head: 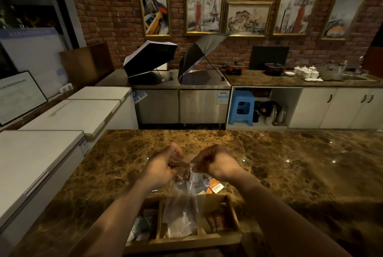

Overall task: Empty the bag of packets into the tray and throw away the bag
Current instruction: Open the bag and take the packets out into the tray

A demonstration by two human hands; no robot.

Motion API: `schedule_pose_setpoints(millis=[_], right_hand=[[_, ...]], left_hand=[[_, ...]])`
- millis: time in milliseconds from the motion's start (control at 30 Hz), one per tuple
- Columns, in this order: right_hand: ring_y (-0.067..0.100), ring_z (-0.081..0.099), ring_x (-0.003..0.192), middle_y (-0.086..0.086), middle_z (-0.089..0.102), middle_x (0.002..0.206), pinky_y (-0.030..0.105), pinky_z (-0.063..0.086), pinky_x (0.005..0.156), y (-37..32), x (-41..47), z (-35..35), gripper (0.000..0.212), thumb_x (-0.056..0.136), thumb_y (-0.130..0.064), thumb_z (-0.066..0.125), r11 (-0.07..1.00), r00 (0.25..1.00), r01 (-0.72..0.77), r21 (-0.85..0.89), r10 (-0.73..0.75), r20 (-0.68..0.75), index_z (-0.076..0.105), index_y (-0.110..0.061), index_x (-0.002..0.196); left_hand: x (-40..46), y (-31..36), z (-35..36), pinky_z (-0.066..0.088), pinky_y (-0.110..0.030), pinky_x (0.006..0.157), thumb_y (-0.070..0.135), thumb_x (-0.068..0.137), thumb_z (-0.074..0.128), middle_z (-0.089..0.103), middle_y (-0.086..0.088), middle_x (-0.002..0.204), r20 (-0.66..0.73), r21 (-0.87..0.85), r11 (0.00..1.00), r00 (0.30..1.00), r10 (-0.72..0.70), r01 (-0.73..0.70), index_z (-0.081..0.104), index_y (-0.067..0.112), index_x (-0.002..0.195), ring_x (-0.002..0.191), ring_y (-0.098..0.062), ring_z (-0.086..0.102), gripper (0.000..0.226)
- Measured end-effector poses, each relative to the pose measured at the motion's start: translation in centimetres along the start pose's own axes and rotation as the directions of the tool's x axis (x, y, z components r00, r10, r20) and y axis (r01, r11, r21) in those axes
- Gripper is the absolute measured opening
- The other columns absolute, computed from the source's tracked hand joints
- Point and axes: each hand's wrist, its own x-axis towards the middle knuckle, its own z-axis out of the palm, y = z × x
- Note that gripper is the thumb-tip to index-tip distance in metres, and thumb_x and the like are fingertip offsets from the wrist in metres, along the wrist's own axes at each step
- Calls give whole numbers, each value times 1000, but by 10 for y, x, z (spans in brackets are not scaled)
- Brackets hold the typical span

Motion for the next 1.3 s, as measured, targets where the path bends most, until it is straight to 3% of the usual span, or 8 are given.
schedule_pose_setpoints(millis=[267, 400, 633, 800, 933, 1033, 1233, 1300], right_hand=[[4, 65, 83, 0, 70, 100, 10, 53, 58, -2, -4, 3, 21, 86, 1, 74, 992, 1000, -27, 121, 26, 7, 74, -6, 106], [5, 66, 86, 1, 71, 102, 10, 51, 59, 2, -6, 9, 27, 87, -4, 75, 985, 1000, -21, 168, 18, 20, 71, -13, 111], [8, 63, 78, 2, 63, 94, 20, 61, 63, 1, -6, 11, 46, 76, 18, 74, 991, 996, 10, 134, -21, 81, 64, 2, 118], [7, 63, 77, -4, 67, 88, 16, 57, 66, 4, -2, 16, 41, 73, 6, 82, 990, 997, 56, 131, -62, 42, 69, -16, 106], [12, 65, 84, -2, 69, 92, 30, 56, 80, 7, 1, 20, 42, 73, 4, 82, 986, 998, 67, 155, -68, 6, 71, -18, 108], [13, 65, 87, -1, 69, 92, 34, 56, 83, 5, 0, 22, 42, 75, 6, 80, 985, 995, 98, 139, -100, 6, 70, -22, 104], [13, 58, 78, 8, 59, 100, 18, 55, 58, 9, 0, 23, 34, 83, 17, 66, 992, 994, 112, 58, -113, 5, 68, 1, 112], [12, 60, 81, 11, 60, 109, 16, 56, 57, 9, 0, 22, 40, 81, 18, 68, 992, 993, 119, 34, -120, 8, 67, -2, 115]], left_hand=[[2, -1, 4, 57, -40, 88, 9, 81, 79, 66, 12, 102, -85, -36, 999, 996, -2, -1, 51, 43, 91, 102, -11, 65, 45], [1, -5, 4, 57, -38, 85, 11, 82, 79, 66, 13, 101, -120, -42, 999, 993, -4, -1, 51, 44, 90, 98, -9, 65, 44], [1, -10, 6, 58, -46, 85, 10, 82, 78, 69, 16, 98, -130, -37, 999, 991, -29, 24, 51, 47, 92, 96, -9, 67, 47], [-2, -8, 4, 56, -26, 77, 17, 80, 81, 65, 14, 106, -97, -68, 998, 995, 1, -8, 51, 43, 104, 100, -6, 66, 46], [-8, -5, 0, 52, -29, 87, 30, 67, 91, 56, 15, 127, 23, -10, 1000, 1000, -18, 18, 40, 50, 132, 111, -7, 58, 85], [-11, -3, 1, 48, -19, 74, 23, 71, 88, 55, 18, 123, 99, 76, 997, 995, -25, 17, 31, 54, 137, 104, -6, 58, 93], [-13, -6, 4, 52, -33, 83, 19, 76, 83, 58, 16, 118, 71, 93, 993, 995, -74, 68, 39, 56, 124, 107, -11, 57, 75], [-12, -4, 3, 53, -34, 83, 21, 76, 83, 59, 16, 117, 61, 105, 992, 996, -70, 63, 41, 56, 123, 108, -11, 58, 73]])
